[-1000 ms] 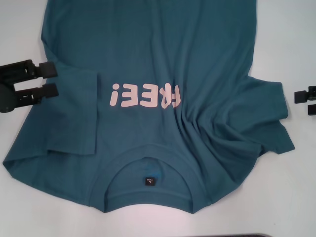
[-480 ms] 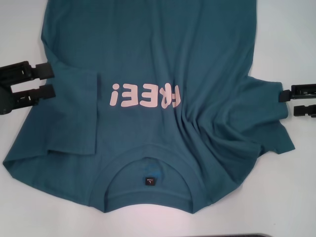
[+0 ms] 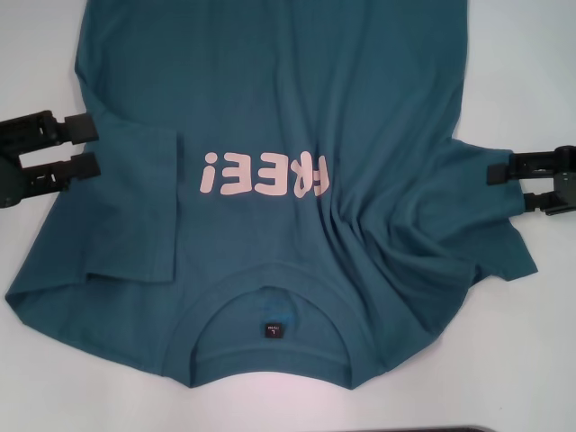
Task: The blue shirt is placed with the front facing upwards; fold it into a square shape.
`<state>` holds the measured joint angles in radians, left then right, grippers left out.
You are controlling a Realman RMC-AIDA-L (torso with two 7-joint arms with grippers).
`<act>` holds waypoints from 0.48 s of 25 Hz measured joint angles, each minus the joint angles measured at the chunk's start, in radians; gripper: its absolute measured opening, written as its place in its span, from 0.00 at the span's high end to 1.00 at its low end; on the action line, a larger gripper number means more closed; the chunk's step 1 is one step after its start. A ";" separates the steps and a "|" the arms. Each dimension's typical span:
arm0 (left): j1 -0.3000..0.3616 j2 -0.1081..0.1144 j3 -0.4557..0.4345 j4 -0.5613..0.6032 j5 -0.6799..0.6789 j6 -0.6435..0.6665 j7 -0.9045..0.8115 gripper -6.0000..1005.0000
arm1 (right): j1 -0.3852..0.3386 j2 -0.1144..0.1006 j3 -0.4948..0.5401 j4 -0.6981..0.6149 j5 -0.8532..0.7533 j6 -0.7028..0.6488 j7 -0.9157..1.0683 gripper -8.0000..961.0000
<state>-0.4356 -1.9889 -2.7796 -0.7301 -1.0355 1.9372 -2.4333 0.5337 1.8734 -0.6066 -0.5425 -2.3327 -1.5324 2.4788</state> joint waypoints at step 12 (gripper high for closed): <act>0.000 -0.001 0.000 0.000 0.000 -0.001 0.000 0.27 | 0.011 0.012 0.001 -0.006 -0.012 0.010 -0.004 0.10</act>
<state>-0.4356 -1.9896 -2.7795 -0.7301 -1.0355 1.9359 -2.4328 0.5450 1.8854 -0.6059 -0.5481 -2.3451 -1.5226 2.4743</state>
